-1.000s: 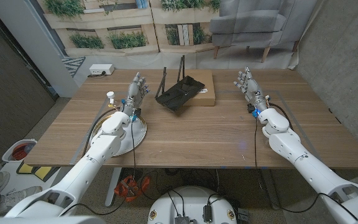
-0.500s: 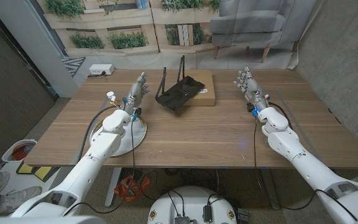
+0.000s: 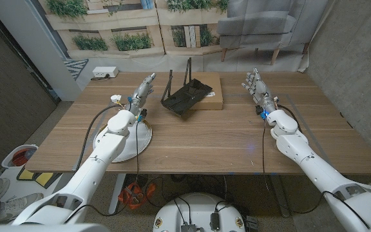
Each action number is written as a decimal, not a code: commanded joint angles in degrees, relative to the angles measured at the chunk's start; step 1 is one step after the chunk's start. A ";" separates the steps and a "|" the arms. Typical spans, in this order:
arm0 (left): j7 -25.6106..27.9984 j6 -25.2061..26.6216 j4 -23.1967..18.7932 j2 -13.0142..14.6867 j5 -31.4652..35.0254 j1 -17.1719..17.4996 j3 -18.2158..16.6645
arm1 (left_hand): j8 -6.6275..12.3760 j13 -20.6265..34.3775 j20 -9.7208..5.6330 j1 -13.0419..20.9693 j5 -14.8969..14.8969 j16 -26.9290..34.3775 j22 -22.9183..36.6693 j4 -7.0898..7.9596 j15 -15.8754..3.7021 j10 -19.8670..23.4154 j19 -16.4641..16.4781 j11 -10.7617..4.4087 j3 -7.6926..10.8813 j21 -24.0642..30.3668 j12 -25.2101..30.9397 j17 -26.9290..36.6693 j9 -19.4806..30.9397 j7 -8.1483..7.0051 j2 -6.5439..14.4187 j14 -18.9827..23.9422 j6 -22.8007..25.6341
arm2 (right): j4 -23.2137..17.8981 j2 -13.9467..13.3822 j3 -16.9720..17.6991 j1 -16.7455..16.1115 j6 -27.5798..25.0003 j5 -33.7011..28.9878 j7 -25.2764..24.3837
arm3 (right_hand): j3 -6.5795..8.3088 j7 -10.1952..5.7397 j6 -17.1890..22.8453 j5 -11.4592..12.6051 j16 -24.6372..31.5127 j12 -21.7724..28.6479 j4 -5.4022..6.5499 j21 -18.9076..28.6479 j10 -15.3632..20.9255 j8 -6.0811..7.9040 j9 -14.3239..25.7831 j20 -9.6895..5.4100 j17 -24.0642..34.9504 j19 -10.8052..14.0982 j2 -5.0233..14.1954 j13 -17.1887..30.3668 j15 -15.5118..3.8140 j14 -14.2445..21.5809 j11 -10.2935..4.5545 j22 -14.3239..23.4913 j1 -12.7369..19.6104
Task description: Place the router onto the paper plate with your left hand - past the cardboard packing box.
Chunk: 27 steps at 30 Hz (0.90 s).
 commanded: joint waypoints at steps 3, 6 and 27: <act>2.97 -1.35 0.82 0.59 7.34 -2.13 1.99 | 0.55 0.26 0.36 4.43 -0.51 0.57 -0.06 -3.05 -0.81 -6.32 3.49 0.19 0.56 0.99 1.19 0.08 0.25 0.09 -0.50 -3.69 -5.47 | 2.75 1.07 0.43 0.91 0.89 0.00 0.89 | 0.30 0.27 0.54 0.31 0.20 0.16 0.18 0.42 0.33 0.28 0.16 0.13 0.25 0.62 -0.35 0.30 0.15 0.55 -0.05 0.27 -0.06; 3.40 -0.95 0.36 1.02 8.53 -2.39 2.45 | 0.79 0.28 0.54 7.14 -0.71 0.78 -0.12 -4.71 -0.72 -3.91 6.45 0.53 0.58 1.31 1.59 0.05 0.26 0.44 -1.40 -0.48 -3.06 | 3.00 1.23 0.52 0.95 1.06 0.02 0.97 | 0.31 0.22 0.59 0.31 0.21 0.15 0.17 0.43 0.34 0.30 0.16 0.14 0.24 0.66 -0.36 0.30 0.19 0.60 0.01 0.27 -0.09; 3.39 5.48 -5.78 4.06 13.45 -2.89 4.31 | 0.18 0.65 6.37 13.29 -0.38 0.33 0.08 -5.74 0.61 -1.55 9.57 2.39 -0.27 0.47 1.26 0.41 0.48 3.15 -4.49 5.29 0.27 | 1.59 1.13 0.82 -0.09 1.18 -0.03 0.36 | 0.36 0.31 0.72 0.28 0.26 0.17 0.10 0.42 0.46 0.34 0.17 0.13 0.24 0.77 -0.45 0.30 0.14 0.85 -0.14 0.23 -0.22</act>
